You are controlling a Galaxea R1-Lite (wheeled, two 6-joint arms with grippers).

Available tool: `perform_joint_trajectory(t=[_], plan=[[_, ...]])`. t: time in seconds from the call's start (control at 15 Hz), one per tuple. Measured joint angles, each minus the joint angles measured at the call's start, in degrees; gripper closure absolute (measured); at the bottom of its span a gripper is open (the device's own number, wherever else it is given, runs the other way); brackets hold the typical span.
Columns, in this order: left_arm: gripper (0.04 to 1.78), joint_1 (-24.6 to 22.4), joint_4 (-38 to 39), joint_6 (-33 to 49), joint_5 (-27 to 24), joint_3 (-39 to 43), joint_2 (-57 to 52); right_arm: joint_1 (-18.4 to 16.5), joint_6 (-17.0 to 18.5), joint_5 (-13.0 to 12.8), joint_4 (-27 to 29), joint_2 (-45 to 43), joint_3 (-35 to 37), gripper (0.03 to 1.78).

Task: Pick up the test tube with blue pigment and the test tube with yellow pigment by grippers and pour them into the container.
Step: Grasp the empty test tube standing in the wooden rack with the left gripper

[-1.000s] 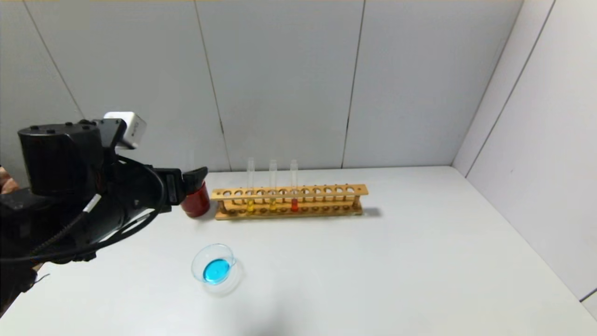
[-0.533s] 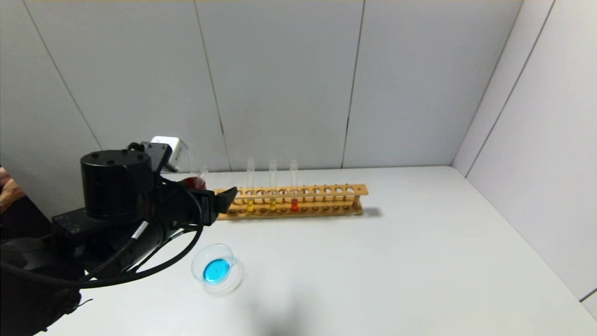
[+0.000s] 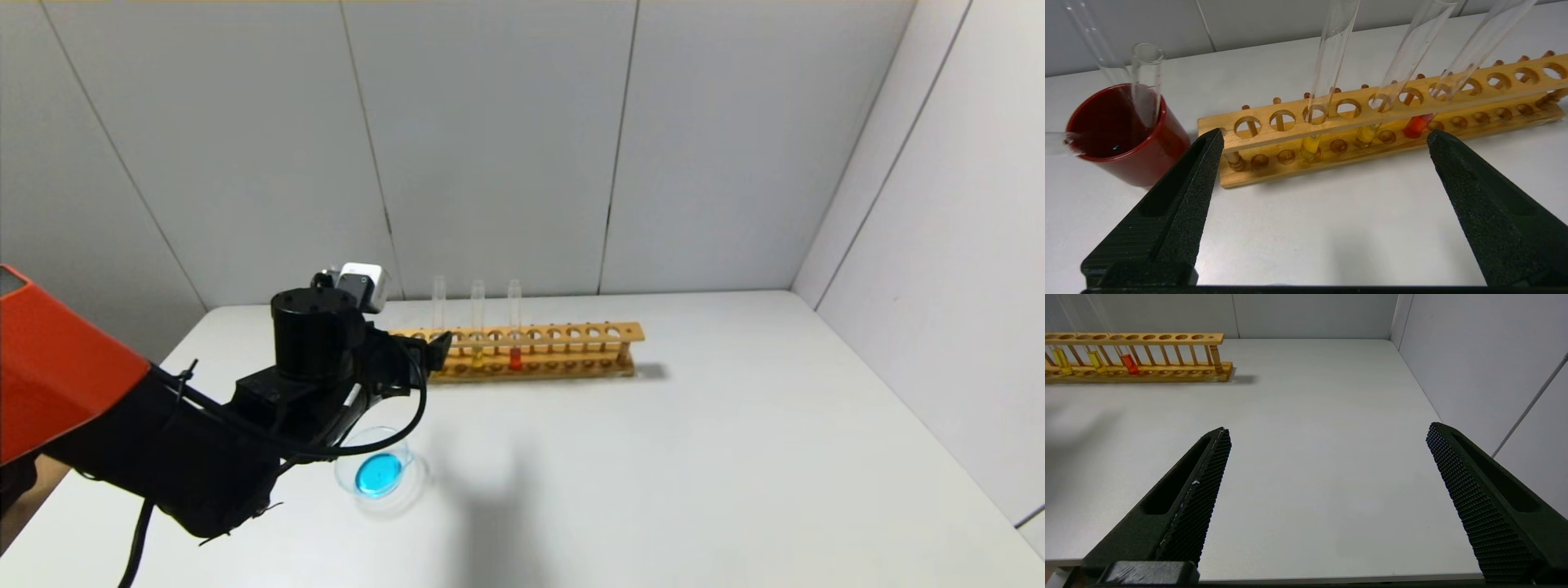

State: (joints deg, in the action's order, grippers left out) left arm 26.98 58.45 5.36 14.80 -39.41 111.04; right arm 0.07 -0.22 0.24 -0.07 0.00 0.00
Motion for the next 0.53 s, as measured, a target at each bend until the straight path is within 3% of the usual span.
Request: perform_joint_trajectory(t=[0.53], plan=[[0.07,-3.9,0.2,-4.2,-0.9,-11.2,11.2,0.0,0.0,0.0,0.0,0.0,0.0,0.06]])
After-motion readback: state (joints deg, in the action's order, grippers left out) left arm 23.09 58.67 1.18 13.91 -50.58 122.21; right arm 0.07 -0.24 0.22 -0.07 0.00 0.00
